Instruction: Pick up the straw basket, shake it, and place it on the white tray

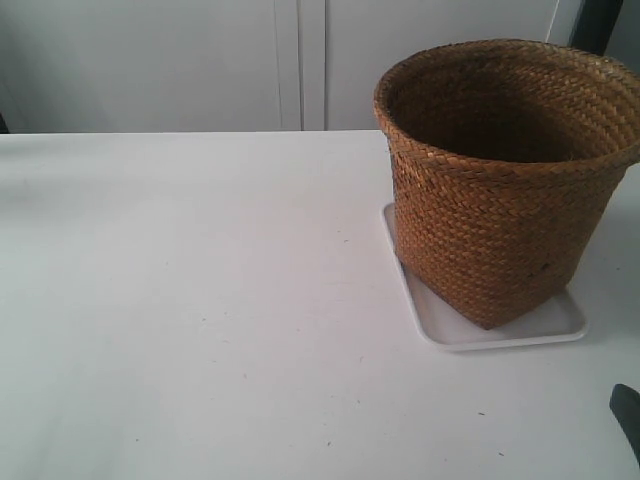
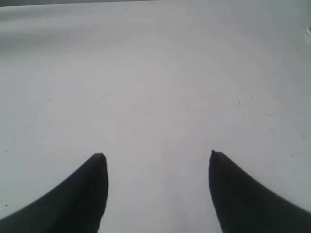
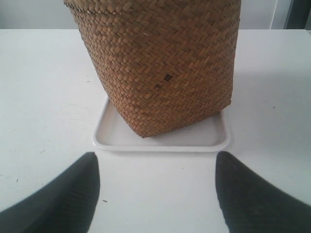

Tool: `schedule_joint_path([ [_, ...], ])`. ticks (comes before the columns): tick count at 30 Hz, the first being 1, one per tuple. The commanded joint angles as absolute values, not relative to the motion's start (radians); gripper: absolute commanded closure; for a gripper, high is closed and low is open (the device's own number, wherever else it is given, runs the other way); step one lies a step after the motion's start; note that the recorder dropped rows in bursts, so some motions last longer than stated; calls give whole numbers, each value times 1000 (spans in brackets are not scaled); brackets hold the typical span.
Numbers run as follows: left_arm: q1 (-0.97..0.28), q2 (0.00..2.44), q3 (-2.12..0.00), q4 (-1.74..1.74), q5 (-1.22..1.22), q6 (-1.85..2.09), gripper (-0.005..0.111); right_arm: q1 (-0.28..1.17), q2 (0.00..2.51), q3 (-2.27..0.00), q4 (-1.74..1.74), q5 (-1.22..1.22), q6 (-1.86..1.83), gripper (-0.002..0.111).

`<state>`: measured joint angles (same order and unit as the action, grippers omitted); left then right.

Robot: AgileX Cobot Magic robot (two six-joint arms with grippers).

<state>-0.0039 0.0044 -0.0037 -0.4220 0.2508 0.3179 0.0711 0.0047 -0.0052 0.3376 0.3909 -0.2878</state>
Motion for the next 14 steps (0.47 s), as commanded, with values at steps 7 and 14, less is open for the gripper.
schedule_joint_path([
  [7, -2, 0, 0, -429, 256, 322, 42, 69, 0, 0, 340, 389, -295, 45],
  [14, -2, 0, 0, -429, 256, 322, 42, 69, 0, 0, 340, 389, -290, 45],
])
